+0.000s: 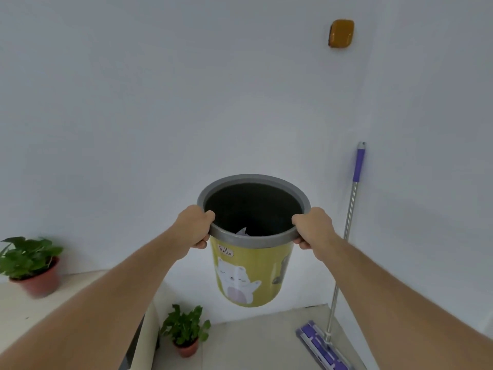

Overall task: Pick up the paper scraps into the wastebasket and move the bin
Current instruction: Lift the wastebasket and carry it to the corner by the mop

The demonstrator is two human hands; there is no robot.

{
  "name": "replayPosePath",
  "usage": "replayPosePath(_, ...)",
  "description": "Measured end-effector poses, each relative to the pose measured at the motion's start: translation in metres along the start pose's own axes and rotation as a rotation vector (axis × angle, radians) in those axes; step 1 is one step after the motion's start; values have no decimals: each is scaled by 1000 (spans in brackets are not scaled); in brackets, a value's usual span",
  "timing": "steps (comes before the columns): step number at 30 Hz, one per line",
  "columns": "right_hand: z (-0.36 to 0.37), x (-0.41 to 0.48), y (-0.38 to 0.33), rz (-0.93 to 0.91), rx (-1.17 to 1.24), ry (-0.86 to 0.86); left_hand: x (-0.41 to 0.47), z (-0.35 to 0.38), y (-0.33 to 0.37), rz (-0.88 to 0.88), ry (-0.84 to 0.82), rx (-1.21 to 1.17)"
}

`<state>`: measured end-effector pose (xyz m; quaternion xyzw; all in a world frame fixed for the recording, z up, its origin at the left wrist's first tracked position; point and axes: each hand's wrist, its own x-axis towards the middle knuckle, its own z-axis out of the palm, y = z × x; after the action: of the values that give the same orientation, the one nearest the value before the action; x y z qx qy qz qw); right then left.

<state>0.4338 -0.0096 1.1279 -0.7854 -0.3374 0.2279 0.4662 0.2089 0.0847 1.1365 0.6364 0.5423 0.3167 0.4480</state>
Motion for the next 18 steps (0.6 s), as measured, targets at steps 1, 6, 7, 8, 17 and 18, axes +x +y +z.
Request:
replayPosePath(1, -4, 5, 5, 2, -1, 4, 2, 7, 1, -2, -4, -1)
replayPosePath(6, -21, 31, 24, -9, -19, 32, 14, 44, 7, 2, -9, 18)
replayPosePath(7, -24, 37, 27, -11, -27, 36, 17, 51, 8, 1, -6, 23)
replayPosePath(8, -26, 42, 30, -12, -31, 42, 19, 58, 9, -2, -7, 27)
replayPosePath(17, -18, 100, 37, 28, -34, 67, 72, 85, 12, -10, -48, 23)
replayPosePath(18, -13, 108, 36, 30, -36, 70, 83, 86, 12, -10, -51, 26)
